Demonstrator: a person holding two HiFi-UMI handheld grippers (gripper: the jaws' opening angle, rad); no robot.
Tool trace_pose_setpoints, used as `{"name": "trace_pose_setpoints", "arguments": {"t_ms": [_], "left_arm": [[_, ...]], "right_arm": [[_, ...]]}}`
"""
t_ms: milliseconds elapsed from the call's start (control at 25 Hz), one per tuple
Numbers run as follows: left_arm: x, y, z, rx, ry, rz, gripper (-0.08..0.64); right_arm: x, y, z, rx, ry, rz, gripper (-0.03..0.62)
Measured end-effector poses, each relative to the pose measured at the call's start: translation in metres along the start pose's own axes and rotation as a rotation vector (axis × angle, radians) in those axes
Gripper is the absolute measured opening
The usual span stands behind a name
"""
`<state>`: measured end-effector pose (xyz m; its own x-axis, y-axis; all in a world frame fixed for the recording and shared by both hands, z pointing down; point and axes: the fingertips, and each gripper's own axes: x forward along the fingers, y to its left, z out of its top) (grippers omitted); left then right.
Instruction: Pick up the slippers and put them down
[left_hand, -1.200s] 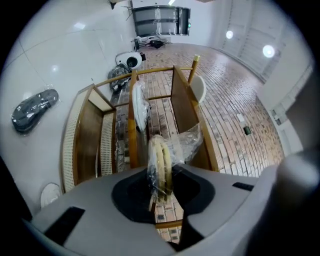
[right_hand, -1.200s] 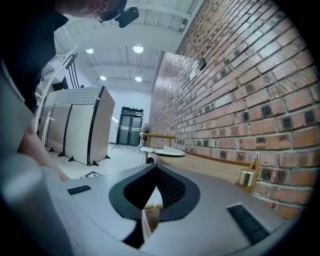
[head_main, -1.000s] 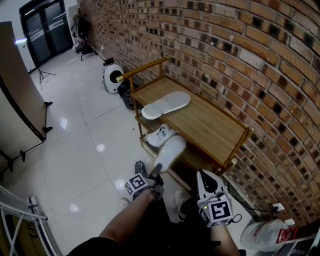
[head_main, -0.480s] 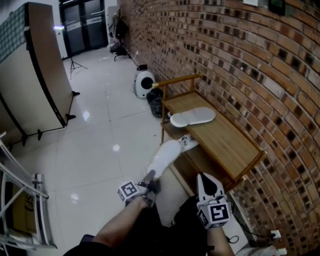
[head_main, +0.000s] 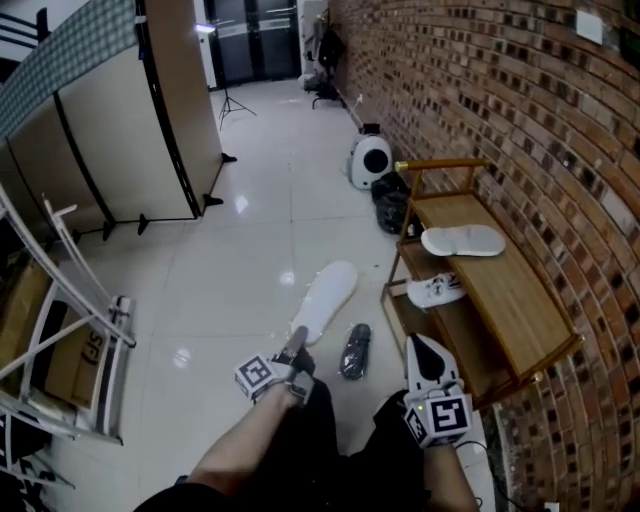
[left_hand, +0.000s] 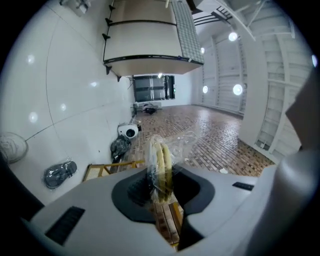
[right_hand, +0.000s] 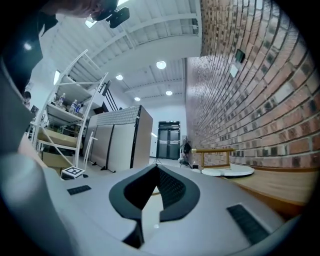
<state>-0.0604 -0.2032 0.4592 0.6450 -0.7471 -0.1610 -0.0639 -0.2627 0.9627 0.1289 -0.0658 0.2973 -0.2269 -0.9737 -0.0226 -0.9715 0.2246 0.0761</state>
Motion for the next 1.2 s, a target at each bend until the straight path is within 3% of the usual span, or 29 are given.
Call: {"name": "trace_pose_setpoints", "arguments": {"t_ms": [320, 640, 880, 1040, 1200], "left_arm": [[-0.049, -0.016, 0.059, 0.042, -0.17, -0.02, 0.077], [-0.05, 0.003, 0.077, 0.047, -0.266, 0.0, 0.077], [-0.027, 0.035, 0.084, 0.07, -0.232, 0.024, 0.077], [0.001, 0.061, 0.087, 0.037, -0.22, 0.013, 0.077], [0.017, 0.107, 0.079, 0.051, -0.202, 0.064, 0.077]], "right_arm": [[0.025, 0.045, -0.005, 0.007, 0.004, 0.118, 0.009], [0.061, 0.053, -0.024, 0.001, 0.027, 0.167, 0.009], [0.098, 0.032, -0.056, 0.044, 0.056, 0.153, 0.008], [0.129, 0.019, -0.087, 0.056, 0.069, 0.156, 0.008], [0.158, 0.012, -0.126, 0.071, 0.127, 0.137, 0.008]]}}
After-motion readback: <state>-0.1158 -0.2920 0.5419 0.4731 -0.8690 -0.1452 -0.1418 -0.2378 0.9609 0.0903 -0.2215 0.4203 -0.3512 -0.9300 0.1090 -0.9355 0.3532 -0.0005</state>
